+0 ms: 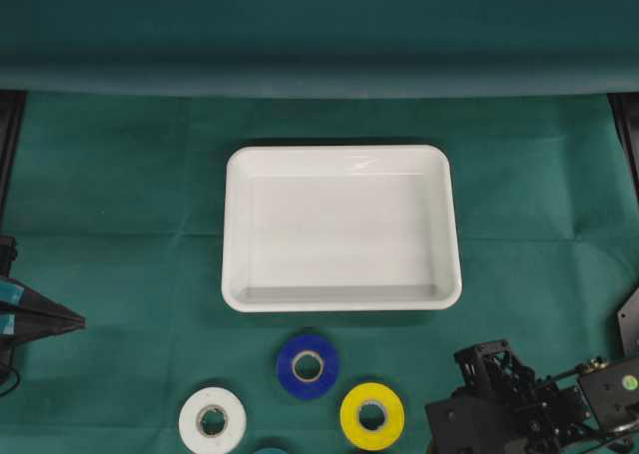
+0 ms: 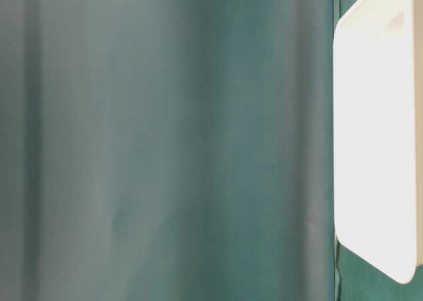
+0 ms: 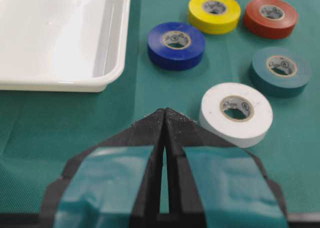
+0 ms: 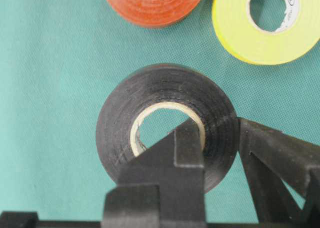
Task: Put the tape into the white case with the right arm.
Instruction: 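Carry the black tape roll into the tray's right side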
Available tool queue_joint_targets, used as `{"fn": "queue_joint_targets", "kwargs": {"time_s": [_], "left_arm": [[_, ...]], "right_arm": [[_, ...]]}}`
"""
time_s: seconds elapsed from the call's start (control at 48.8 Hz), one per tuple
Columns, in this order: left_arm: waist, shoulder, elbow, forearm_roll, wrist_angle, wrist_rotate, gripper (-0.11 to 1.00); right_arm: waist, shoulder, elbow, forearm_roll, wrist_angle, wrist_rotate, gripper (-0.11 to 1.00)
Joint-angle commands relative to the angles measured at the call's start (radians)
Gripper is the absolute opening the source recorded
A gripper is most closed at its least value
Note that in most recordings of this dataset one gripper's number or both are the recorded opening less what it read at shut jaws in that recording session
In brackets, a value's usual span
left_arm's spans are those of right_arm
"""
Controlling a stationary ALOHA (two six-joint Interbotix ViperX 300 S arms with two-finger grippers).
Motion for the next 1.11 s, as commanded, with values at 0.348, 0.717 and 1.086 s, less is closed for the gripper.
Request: {"fn": "queue_joint_targets", "kwargs": {"time_s": [0.348,0.717,1.086], "left_arm": [[0.002,0.008,-0.011,0.000,-0.005,0.000,0.00],[0.002,0.008,-0.009,0.000,-0.005,0.000,0.00],[0.002,0.008,-0.009,0.000,-0.005,0.000,0.00]], "right_arm": [[-0.100,-0.014,-0.029,-0.064,-0.011,0.009,-0.01],[-0.295,-0.012,-0.032,-0.190,-0.025,0.009,-0.01],[-0.508,0.005,-0.026,-0.238,-0.084,-0.002,-0.01]]}}
